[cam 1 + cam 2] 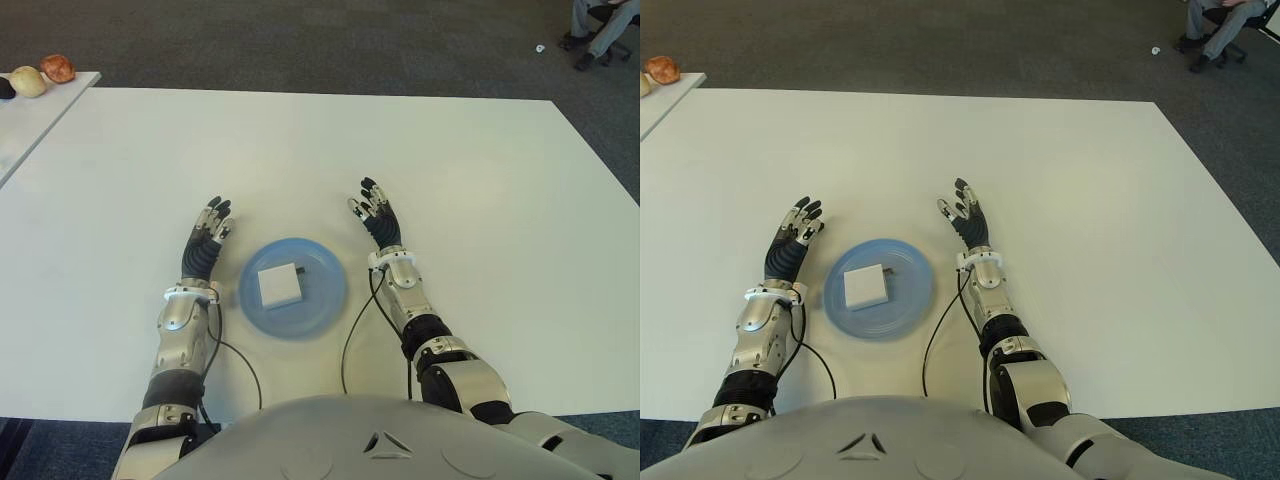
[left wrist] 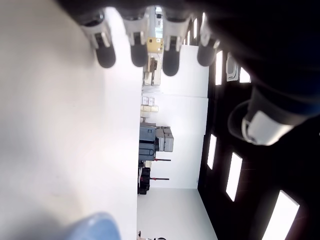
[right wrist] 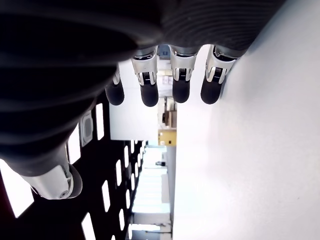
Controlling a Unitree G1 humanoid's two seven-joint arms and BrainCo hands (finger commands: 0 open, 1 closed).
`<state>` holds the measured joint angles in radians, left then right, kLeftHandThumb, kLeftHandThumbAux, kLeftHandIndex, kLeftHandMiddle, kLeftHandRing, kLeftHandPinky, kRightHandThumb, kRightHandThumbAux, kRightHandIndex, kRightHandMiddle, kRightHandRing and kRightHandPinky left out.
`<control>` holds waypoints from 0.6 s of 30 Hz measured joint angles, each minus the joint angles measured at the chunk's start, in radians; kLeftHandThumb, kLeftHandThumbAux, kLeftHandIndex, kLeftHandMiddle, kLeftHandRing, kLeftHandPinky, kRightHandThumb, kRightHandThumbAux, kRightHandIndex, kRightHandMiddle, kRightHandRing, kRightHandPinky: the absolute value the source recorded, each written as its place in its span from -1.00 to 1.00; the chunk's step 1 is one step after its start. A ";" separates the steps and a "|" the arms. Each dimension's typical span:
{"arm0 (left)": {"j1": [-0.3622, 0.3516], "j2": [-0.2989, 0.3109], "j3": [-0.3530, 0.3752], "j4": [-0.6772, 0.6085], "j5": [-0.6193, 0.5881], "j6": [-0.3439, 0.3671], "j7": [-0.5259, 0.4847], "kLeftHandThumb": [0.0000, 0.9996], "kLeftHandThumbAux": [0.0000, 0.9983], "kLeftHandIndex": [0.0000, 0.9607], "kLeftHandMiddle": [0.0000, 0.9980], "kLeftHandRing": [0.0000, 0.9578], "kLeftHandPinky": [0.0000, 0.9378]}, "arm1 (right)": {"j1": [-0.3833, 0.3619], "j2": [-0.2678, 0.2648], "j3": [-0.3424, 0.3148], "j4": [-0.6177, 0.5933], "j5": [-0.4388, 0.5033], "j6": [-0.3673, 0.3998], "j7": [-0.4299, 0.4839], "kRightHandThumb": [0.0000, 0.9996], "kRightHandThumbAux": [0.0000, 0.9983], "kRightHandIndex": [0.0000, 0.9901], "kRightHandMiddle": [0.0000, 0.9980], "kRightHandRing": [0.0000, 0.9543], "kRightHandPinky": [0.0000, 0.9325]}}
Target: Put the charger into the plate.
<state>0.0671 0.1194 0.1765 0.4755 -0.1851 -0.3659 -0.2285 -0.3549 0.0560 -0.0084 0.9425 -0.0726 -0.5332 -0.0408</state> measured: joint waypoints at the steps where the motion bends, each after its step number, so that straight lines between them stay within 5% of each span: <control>1: 0.000 0.000 0.000 0.000 0.000 0.000 0.000 -1.00 0.09 -0.99 -0.77 -0.85 -1.00 | 0.000 0.000 0.000 0.000 0.000 0.000 0.000 -1.00 0.21 -0.91 -0.80 -0.88 -0.92; 18: -0.004 -0.005 0.000 0.003 0.001 0.000 0.001 -1.00 0.09 -0.96 -0.76 -0.84 -1.00 | 0.005 0.000 -0.007 -0.010 0.001 0.007 0.008 -1.00 0.21 -0.90 -0.79 -0.87 -0.91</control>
<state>0.0631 0.1141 0.1770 0.4785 -0.1841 -0.3655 -0.2276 -0.3504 0.0563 -0.0154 0.9324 -0.0719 -0.5258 -0.0331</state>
